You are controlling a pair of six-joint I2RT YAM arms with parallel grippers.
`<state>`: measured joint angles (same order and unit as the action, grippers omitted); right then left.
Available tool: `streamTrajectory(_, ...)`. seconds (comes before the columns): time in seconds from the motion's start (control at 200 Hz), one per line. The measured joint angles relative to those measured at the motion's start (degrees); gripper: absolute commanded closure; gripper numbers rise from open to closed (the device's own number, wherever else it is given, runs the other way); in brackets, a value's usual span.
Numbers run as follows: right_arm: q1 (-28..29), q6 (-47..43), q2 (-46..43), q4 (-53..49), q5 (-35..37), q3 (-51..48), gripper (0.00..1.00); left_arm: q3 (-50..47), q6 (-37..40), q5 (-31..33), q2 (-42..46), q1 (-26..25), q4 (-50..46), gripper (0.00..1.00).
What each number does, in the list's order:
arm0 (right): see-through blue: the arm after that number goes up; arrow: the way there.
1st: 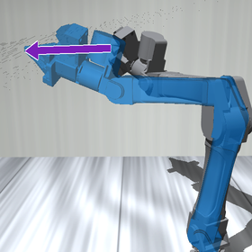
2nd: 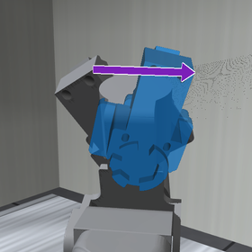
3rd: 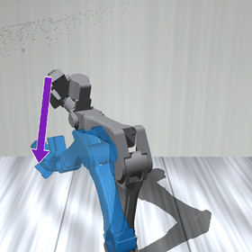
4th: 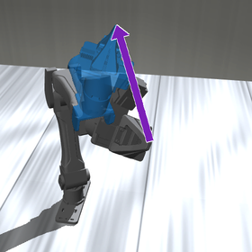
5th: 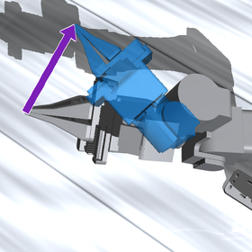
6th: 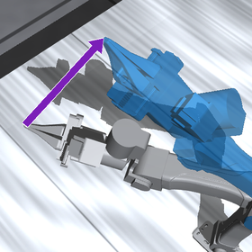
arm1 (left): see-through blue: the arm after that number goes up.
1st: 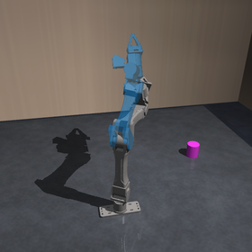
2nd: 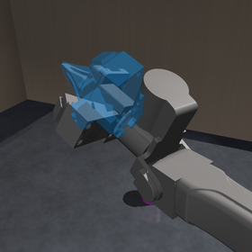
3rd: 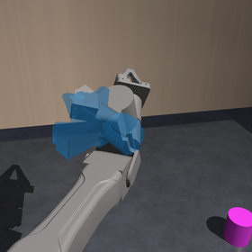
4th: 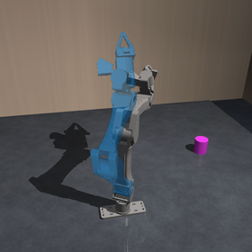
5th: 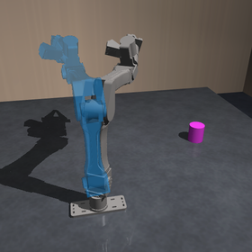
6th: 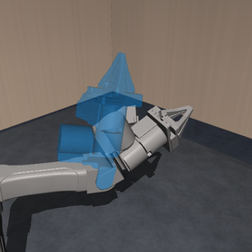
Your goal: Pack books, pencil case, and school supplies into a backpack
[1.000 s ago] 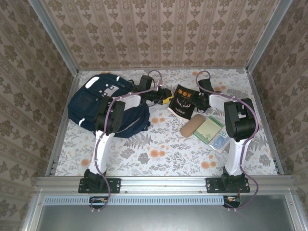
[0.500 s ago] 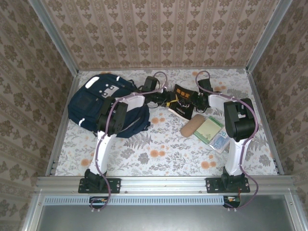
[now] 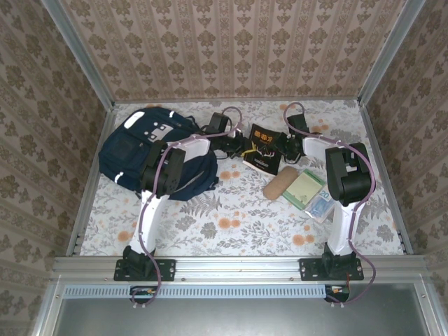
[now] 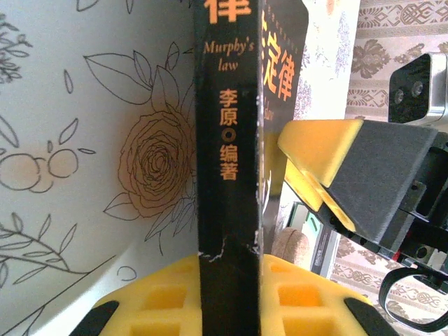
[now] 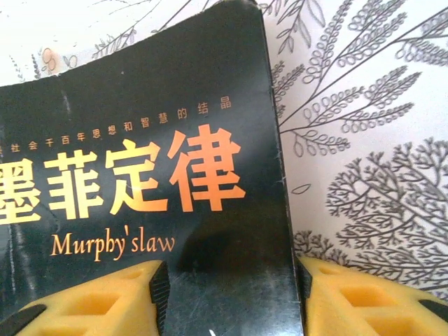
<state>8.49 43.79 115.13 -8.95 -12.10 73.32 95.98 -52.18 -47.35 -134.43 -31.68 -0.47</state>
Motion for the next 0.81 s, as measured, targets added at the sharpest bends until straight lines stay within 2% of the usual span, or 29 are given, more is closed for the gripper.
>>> streamTrajectory(0.2,-1.75,2.82,-2.6,5.97,-11.02,-3.28,0.28,-3.43,-0.79,-1.42,5.57,1.49,1.36,1.0)
streamTrajectory(0.295,-2.89,6.01,-5.05,11.91,-17.14,-6.34,0.1,-3.8,-1.64,-2.08,8.57,2.23,3.06,1.0)
streamTrajectory(0.46,-3.74,10.29,-6.43,20.13,-24.28,-8.22,0.08,-4.63,-3.85,-3.3,12.72,3.52,7.17,1.0)
streamTrajectory(0.63,-3.82,17.59,-6.25,30.38,-29.68,-10.29,0.04,-7.06,-9.73,-5.14,14.05,4.04,15.56,1.0)
streamTrajectory(0.805,-3.82,31.63,-1.66,49.57,-34.73,-10.71,0.04,-11.5,-19.06,-6.19,14.05,4.13,27.06,1.0)
